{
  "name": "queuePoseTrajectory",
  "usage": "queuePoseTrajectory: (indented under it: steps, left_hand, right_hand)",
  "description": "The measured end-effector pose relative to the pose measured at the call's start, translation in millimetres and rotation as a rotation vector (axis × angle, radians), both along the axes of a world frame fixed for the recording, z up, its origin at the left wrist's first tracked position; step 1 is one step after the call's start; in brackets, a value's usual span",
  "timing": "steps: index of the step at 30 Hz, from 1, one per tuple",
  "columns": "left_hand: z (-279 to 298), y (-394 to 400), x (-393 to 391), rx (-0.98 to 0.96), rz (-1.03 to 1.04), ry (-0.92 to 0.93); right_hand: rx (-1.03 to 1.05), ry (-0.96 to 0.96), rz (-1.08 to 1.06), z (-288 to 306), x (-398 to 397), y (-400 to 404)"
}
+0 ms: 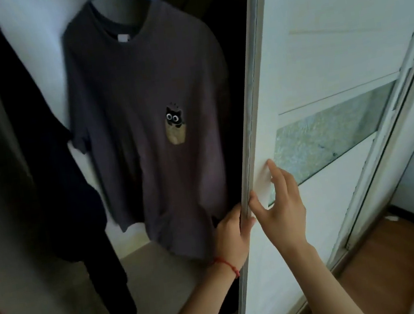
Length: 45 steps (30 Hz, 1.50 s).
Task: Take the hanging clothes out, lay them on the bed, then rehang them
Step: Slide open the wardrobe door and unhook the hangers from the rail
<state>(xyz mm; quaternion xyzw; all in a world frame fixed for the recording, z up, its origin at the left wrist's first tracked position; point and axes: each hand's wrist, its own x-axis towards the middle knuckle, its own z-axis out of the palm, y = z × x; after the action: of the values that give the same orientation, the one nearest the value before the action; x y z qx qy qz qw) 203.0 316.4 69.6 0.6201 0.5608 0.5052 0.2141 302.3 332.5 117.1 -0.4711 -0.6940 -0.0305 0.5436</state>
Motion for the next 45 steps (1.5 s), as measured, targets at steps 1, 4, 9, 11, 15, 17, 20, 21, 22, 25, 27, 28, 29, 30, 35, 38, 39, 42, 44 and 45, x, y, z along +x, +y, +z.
queuePoseTrajectory:
  steps: [1, 4, 9, 11, 15, 17, 20, 21, 22, 25, 27, 28, 29, 30, 35, 38, 39, 42, 44, 45]
  left_hand:
    - [-2, 8, 7, 0.011, 0.014, 0.005]
    - [-5, 32, 28, 0.021, 0.014, -0.015]
    - [-4, 67, 64, -0.025, 0.013, -0.006]
    - [-3, 82, 78, -0.037, 0.019, 0.002]
    - [1, 108, 105, -0.089, -0.013, -0.001]
    - [8, 118, 115, -0.116, -0.029, 0.002]
    - [23, 125, 127, -0.100, -0.050, 0.021]
    - [33, 124, 129, -0.078, -0.059, 0.039]
    - [44, 122, 130, -0.042, -0.056, 0.072]
    - [85, 118, 121, 0.156, 0.005, 0.155]
    - [118, 113, 107, 0.379, 0.054, 0.165]
    - [136, 110, 98, 0.497, 0.093, 0.186]
    - [153, 108, 89, 0.600, 0.137, 0.219]
    - [170, 106, 79, 0.682, 0.184, 0.258]
    - [245, 89, 28, 0.861, 0.458, 0.446]
    - [273, 89, 0, 0.819, 0.562, 0.483]
    - [279, 91, -7, 0.807, 0.590, 0.466]
    - [293, 104, -22, 0.726, 0.655, 0.421]
    - [302, 119, -21, 0.629, 0.649, 0.474]
    - [307, 128, -17, 0.579, 0.624, 0.506]
  right_hand:
    - [0.000, 0.014, -0.001, 0, 6, 7]
    - [0.036, 0.017, -0.023, 6, 27, 33]
    - [0.073, 0.005, -0.039, 10, 57, 72]
    - [0.075, -0.001, -0.046, 9, 69, 85]
    - [0.057, -0.024, -0.071, 11, 95, 109]
    - [0.048, -0.039, -0.092, 12, 107, 120]
    - [0.026, -0.043, -0.122, 13, 122, 136]
    - [0.016, -0.042, -0.126, 13, 126, 141]
    - [0.008, -0.040, -0.128, 14, 130, 146]
    - [-0.021, -0.035, -0.153, 15, 142, 159]
    - [-0.059, -0.022, -0.181, 17, 148, 167]
    - [-0.075, -0.014, -0.192, 17, 151, 171]
    - [-0.090, -0.004, -0.201, 18, 154, 175]
    - [-0.105, 0.007, -0.209, 19, 157, 178]
    - [-0.145, 0.040, -0.228, 21, 165, 189]
    - [-0.142, 0.041, -0.221, 18, 163, 188]
    - [-0.141, 0.044, -0.220, 18, 163, 188]
    - [-0.158, 0.059, -0.230, 19, 161, 188]
    - [-0.175, 0.064, -0.234, 19, 160, 187]
    - [-0.179, 0.067, -0.232, 19, 159, 187]
